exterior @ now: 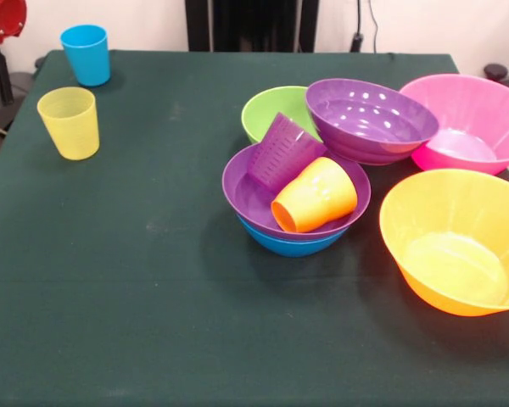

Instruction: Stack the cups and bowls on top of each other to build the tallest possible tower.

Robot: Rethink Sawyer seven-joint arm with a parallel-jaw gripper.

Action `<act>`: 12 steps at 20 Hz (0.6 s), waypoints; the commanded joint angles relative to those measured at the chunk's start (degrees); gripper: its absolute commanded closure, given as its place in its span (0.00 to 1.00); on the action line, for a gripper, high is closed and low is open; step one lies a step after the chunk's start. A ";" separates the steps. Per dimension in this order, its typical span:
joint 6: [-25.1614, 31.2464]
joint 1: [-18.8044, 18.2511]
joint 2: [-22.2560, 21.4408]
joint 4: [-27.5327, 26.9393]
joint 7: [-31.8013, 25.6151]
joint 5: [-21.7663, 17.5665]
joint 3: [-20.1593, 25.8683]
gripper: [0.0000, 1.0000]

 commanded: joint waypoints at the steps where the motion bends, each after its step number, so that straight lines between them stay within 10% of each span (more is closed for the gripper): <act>1: 0.20 3.25 2.11 -1.43 -0.93 -4.78 -3.65 0.00; 12: -3.04 1.02 3.50 -0.01 -3.08 -3.81 -1.99 0.00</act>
